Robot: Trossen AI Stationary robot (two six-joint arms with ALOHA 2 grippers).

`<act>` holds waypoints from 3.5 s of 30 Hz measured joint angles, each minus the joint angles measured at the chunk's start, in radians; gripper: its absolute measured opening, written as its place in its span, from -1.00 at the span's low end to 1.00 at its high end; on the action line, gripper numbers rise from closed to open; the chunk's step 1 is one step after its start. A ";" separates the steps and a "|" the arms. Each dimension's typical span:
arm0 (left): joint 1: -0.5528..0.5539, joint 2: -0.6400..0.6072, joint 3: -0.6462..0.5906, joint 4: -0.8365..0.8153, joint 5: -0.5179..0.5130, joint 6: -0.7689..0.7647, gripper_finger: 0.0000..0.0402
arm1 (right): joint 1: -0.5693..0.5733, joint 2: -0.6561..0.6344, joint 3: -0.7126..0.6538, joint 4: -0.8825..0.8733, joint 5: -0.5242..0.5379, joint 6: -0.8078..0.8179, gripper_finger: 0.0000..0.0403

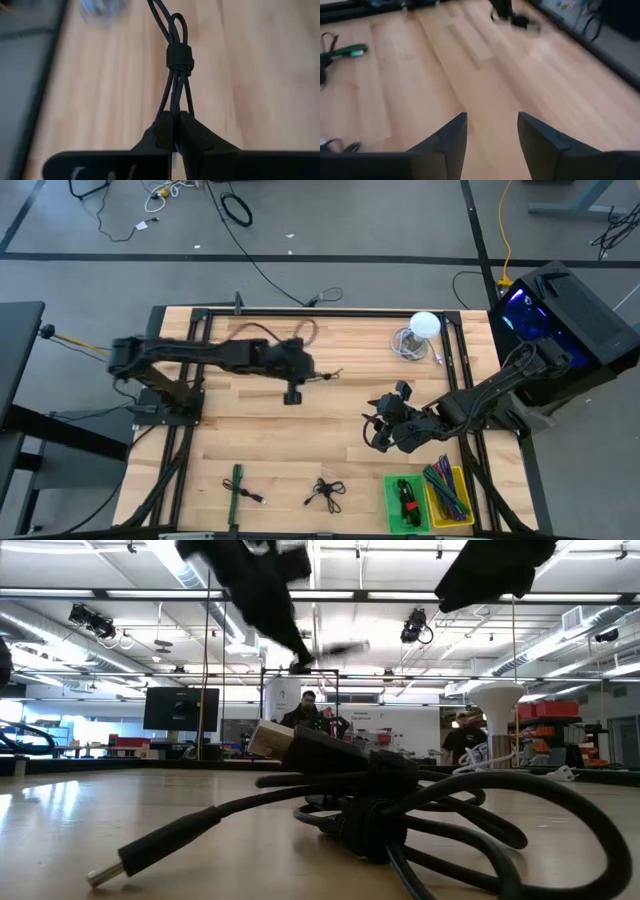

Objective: Pick & Place USB Port
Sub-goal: Put the black charger cable into the green basket

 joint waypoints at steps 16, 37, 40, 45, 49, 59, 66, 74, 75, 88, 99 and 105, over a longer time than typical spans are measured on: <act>-0.073 -0.511 -0.371 0.417 0.027 -0.085 -0.94 | -0.169 0.048 0.000 0.502 -0.056 -0.446 -0.14; -0.234 -0.279 -0.637 1.162 -0.157 -0.096 -0.94 | -0.299 0.205 0.000 0.948 -0.294 -0.604 -0.14; -0.235 -0.239 -0.637 1.203 -0.157 -0.096 -0.94 | -0.310 0.205 0.000 0.954 -0.307 -0.605 -0.14; -0.235 -0.178 -0.637 1.285 -0.153 -0.095 -0.94 | -0.324 0.205 0.000 0.960 -0.316 -0.599 -0.16; -0.235 -0.162 -0.636 1.310 -0.155 -0.096 -0.94 | -0.328 0.205 0.000 0.945 -0.319 -0.586 -0.52; -0.235 -0.160 -0.636 1.327 -0.147 -0.095 -0.51 | -0.326 0.191 0.000 0.916 -0.311 -0.609 -0.90; -0.242 -0.191 -0.635 1.339 -0.147 -0.030 -0.36 | -0.276 0.115 0.000 0.752 -0.275 -0.531 -0.90; -0.276 -0.273 -0.634 1.308 -0.312 0.149 -0.41 | -0.073 -0.003 0.000 0.417 -0.274 -0.193 -0.90; -0.280 -0.280 -0.634 1.305 -0.341 0.166 -0.42 | -0.037 -0.012 0.000 0.386 -0.260 -0.140 -0.90; -0.321 -0.319 -0.634 1.289 -0.720 0.337 -0.42 | 0.459 0.013 0.000 0.213 -0.004 0.526 -0.90; -0.338 -0.320 -0.634 1.291 -0.817 0.376 -0.42 | 0.607 0.176 0.000 0.206 -0.057 0.918 -0.90; -0.337 -0.320 -0.634 1.291 -0.819 0.370 -0.42 | 0.616 0.239 0.000 0.184 -0.106 1.018 -0.90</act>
